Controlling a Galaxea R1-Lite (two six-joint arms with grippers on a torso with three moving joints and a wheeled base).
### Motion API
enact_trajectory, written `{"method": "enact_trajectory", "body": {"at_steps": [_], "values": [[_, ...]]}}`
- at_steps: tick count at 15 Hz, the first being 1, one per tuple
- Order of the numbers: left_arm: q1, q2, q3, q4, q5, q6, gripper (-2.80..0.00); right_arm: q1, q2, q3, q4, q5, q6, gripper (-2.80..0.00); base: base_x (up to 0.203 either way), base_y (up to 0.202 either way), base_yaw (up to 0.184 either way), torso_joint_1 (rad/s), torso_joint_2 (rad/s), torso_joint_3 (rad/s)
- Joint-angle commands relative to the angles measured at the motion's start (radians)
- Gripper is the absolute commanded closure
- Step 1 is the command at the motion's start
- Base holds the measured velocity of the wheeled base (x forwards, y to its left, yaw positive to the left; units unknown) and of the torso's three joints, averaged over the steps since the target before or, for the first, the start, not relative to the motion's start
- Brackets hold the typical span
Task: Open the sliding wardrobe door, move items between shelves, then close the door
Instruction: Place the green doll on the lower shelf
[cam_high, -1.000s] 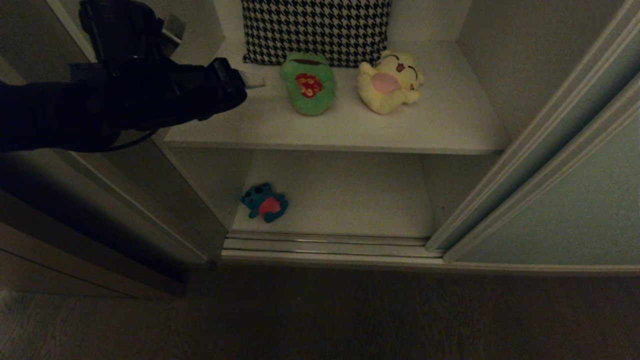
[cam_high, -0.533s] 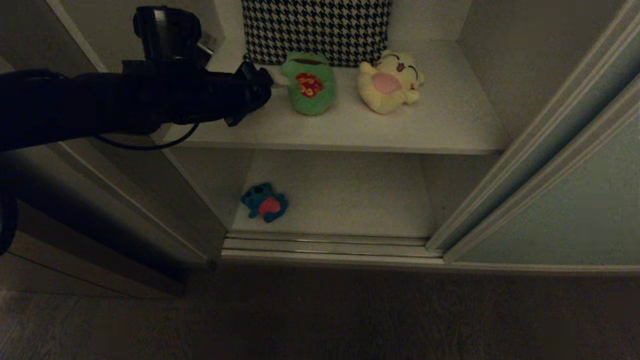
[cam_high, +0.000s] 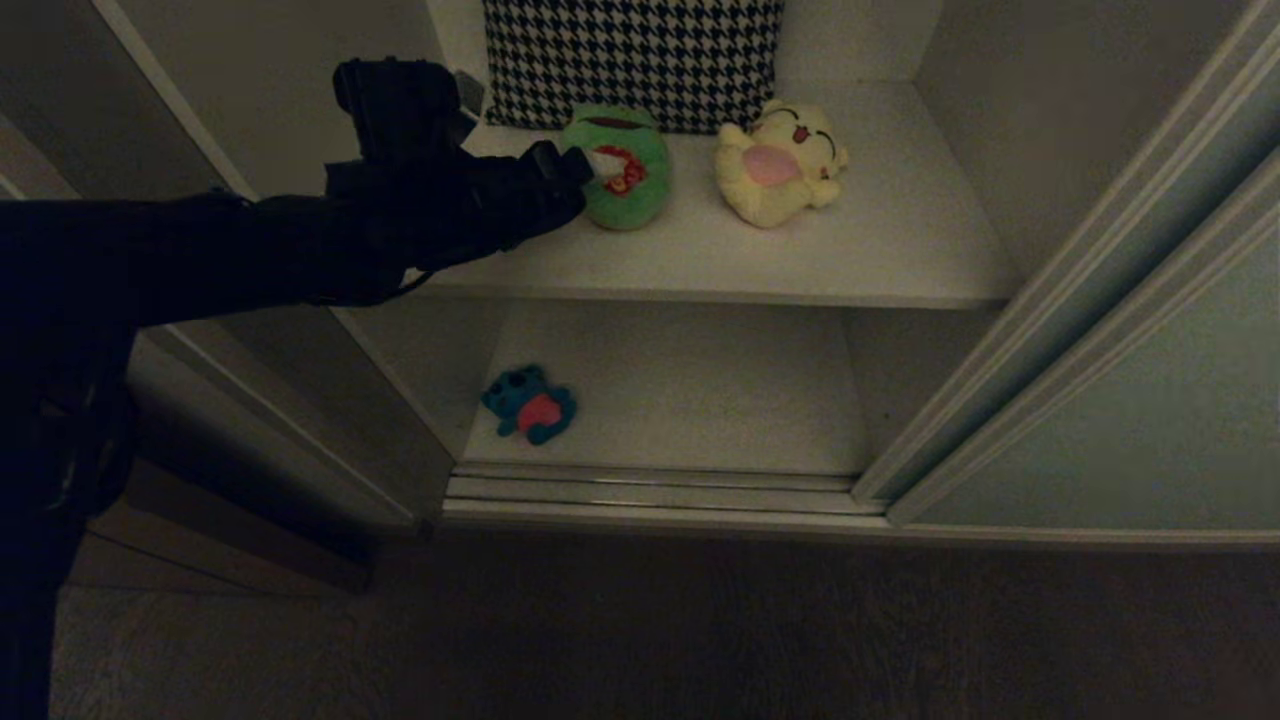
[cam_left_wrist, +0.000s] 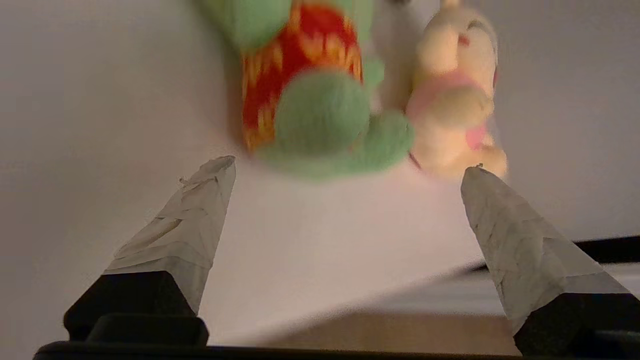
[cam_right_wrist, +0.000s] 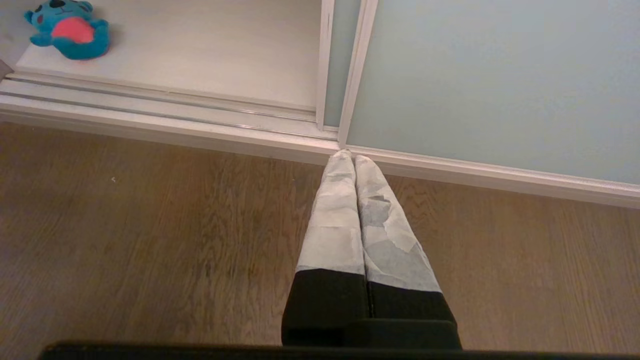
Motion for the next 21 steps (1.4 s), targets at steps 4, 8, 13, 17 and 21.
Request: {"method": "enact_trajectory", "body": {"at_steps": [4, 8, 13, 17, 21], "values": [[-0.001, 0.107, -0.001, -0.226, 0.032, 0.16, -2.8, 0.0, 0.0, 0.0, 0.0, 0.001, -0.001, 0.0, 0.0, 0.0, 0.0, 0.0, 0.0, 0.0], [0.0, 0.172, -0.002, -0.355, 0.035, 0.271, -2.8, 0.0, 0.0, 0.0, 0.0, 0.001, -0.001, 0.0, 0.0, 0.0, 0.0, 0.0, 0.0, 0.0], [0.001, 0.22, -0.005, -0.459, 0.06, 0.315, -2.8, 0.0, 0.0, 0.0, -0.001, 0.001, -0.001, 0.0, 0.0, 0.0, 0.0, 0.0, 0.0, 0.0], [0.001, 0.219, -0.016, -0.46, 0.114, 0.305, 0.0, 0.0, 0.0, 0.0, -0.001, 0.001, -0.001, 0.0, 0.0, 0.0, 0.0, 0.0, 0.0, 0.0], [0.001, 0.201, -0.016, -0.46, 0.114, 0.307, 0.0, 0.0, 0.0, 0.0, -0.001, 0.001, -0.001, 0.0, 0.0, 0.0, 0.0, 0.0, 0.0, 0.0]]}}
